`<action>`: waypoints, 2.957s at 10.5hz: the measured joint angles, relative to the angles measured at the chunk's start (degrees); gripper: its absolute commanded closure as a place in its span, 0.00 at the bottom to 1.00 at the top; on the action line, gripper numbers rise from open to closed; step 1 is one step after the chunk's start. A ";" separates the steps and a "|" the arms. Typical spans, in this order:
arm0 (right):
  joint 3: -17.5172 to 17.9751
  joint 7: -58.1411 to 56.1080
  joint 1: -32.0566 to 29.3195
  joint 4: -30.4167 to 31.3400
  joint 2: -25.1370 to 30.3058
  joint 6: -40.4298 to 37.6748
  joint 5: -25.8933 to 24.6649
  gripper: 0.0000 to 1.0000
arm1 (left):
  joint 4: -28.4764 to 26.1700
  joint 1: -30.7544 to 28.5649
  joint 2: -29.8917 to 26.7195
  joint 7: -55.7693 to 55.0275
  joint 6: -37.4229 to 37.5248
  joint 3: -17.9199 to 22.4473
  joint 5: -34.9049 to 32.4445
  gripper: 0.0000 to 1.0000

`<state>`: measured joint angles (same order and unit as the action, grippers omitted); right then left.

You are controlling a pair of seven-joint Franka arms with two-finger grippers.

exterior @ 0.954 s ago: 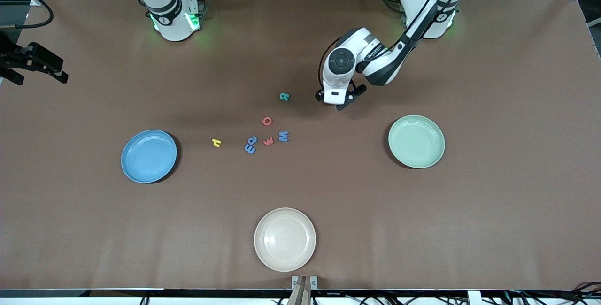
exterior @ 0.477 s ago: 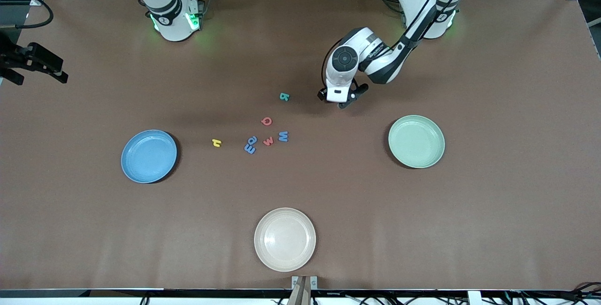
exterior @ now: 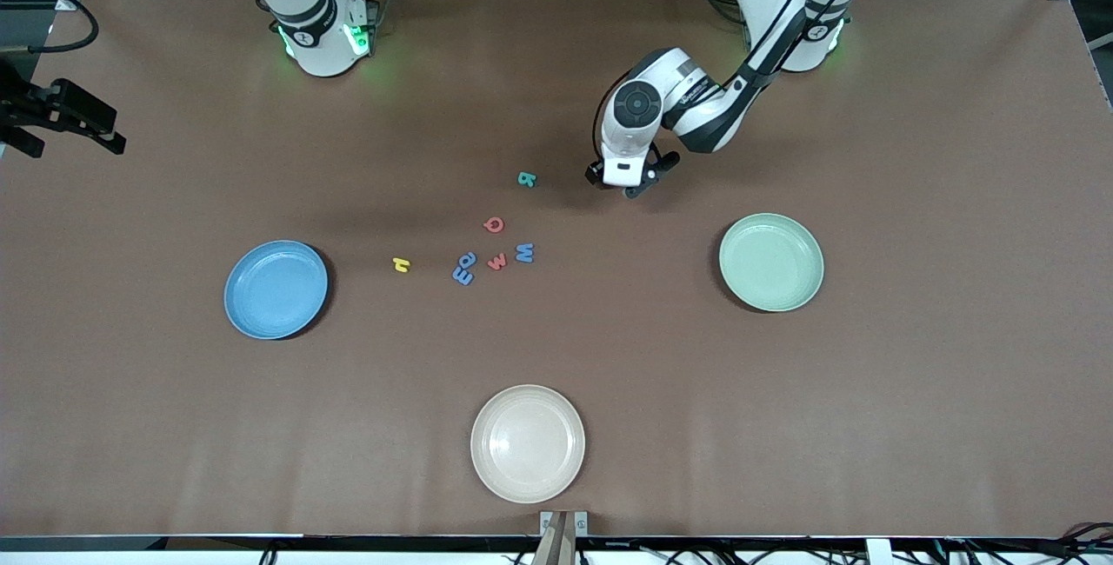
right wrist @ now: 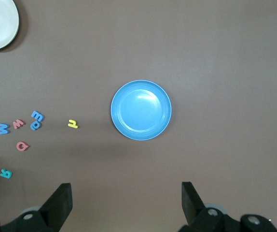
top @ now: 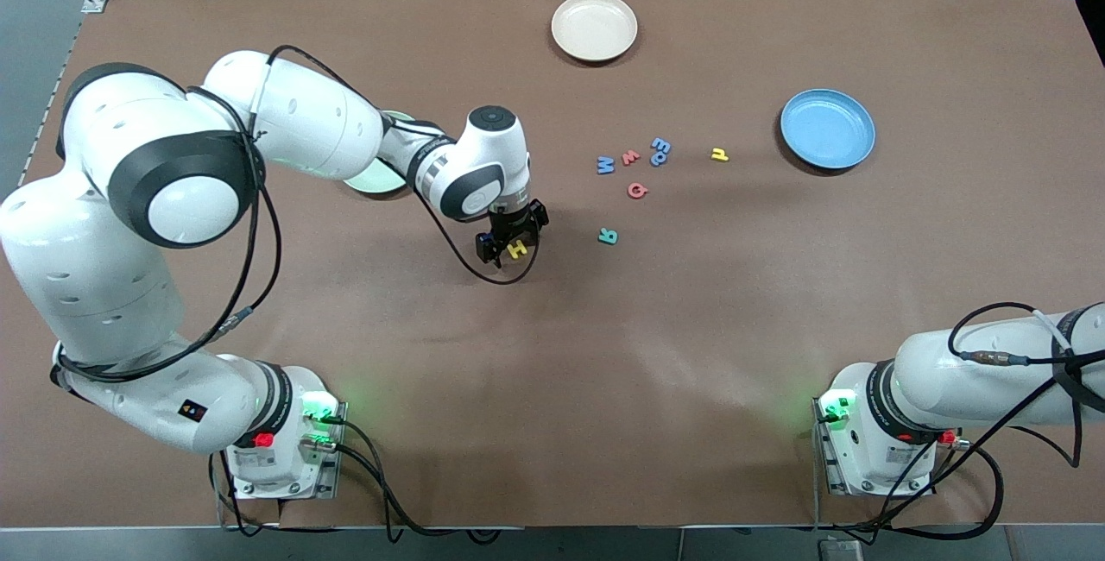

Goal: Sort upper and lower case letters into plates
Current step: 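Lower the left gripper over the yellow H and close on it, then carry the H to the green plate while the right gripper reaches letters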

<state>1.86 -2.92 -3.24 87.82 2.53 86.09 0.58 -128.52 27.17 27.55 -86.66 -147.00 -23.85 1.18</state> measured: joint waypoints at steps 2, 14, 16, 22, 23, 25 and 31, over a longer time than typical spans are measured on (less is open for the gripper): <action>0.00 0.00 0.00 0.21 -0.04 -0.08 0.00 0.00 | -1.16 0.00 -0.06 0.00 -2.33 -0.07 0.00 0.00; -0.15 0.05 -0.42 0.46 -2.71 1.21 -0.07 0.00 | -2.15 -0.53 -2.19 -0.01 -4.03 -0.49 -0.01 0.00; -0.19 0.06 -0.86 0.45 -2.70 1.20 -0.07 0.00 | -2.59 -0.54 -2.19 -0.01 -4.89 -0.50 -0.01 0.00; -0.20 0.06 -1.23 0.45 -2.80 1.99 -0.07 0.00 | -5.93 -0.54 -2.25 -0.01 -8.61 -0.50 -0.01 0.00; -0.20 0.06 -1.28 0.46 -3.09 2.00 -0.07 0.00 | -5.93 -0.54 -2.25 -0.01 -8.63 -0.50 -0.01 0.17; -0.20 0.06 -1.54 0.46 -3.80 2.24 -0.07 0.00 | -5.85 -0.54 -2.42 -0.02 -9.01 -0.53 -0.01 0.57; 0.02 0.06 -1.25 0.66 -9.98 7.07 -0.01 0.00 | -5.88 -0.53 -3.59 -0.09 -9.01 -0.73 -0.01 0.70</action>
<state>1.88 -2.87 -4.49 88.48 -7.45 93.16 0.58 -134.40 26.64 23.95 -86.76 -156.01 -24.59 1.17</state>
